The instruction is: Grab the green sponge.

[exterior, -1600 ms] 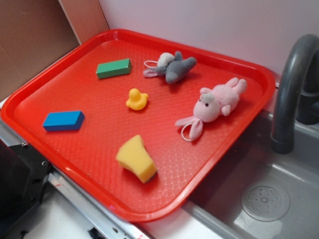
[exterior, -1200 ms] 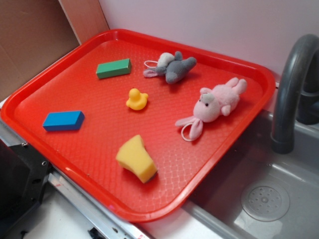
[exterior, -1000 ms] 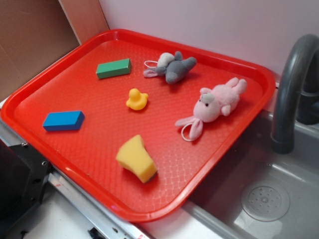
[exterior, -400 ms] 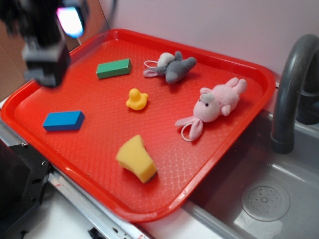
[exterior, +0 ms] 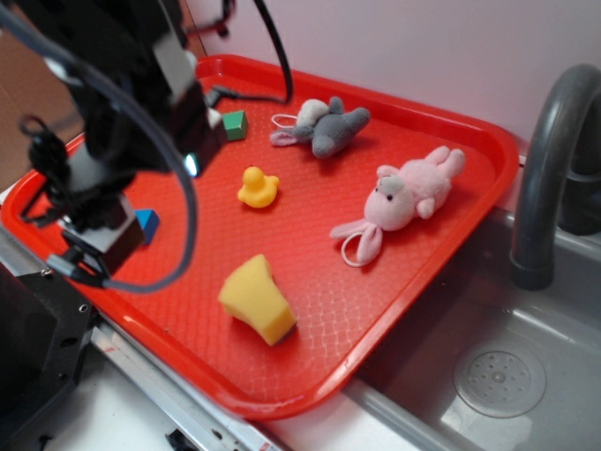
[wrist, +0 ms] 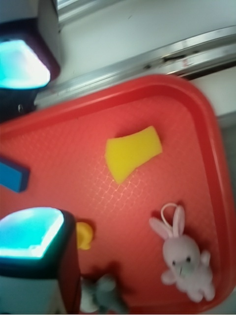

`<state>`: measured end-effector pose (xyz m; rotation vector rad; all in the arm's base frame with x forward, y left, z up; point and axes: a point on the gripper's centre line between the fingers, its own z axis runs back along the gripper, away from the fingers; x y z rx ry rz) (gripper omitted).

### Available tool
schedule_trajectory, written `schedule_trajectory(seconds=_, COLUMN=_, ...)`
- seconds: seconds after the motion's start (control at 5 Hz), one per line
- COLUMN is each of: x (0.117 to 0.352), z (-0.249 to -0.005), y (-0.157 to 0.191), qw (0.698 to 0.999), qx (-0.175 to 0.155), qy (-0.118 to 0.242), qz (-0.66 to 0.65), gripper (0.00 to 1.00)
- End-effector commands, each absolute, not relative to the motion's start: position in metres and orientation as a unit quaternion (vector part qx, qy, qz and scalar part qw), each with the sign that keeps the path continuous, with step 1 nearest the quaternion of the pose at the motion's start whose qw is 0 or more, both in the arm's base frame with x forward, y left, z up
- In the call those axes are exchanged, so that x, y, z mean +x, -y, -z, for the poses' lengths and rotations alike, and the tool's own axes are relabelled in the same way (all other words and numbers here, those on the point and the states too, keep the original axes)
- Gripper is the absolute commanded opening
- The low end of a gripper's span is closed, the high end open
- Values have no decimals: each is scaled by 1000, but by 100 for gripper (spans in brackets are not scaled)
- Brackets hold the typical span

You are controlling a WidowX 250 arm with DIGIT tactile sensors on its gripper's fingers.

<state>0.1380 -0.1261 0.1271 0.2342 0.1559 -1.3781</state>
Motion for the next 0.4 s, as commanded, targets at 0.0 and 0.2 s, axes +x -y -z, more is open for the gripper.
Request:
schedule_trajectory(seconds=0.0, x=151, z=-86, y=126, qw=757, qx=112, qy=-67, qz=641, gripper=100)
schedule_trajectory(seconds=0.2, x=153, z=-65, y=136, qw=740, qx=93, qy=-89, qz=660, gripper=100)
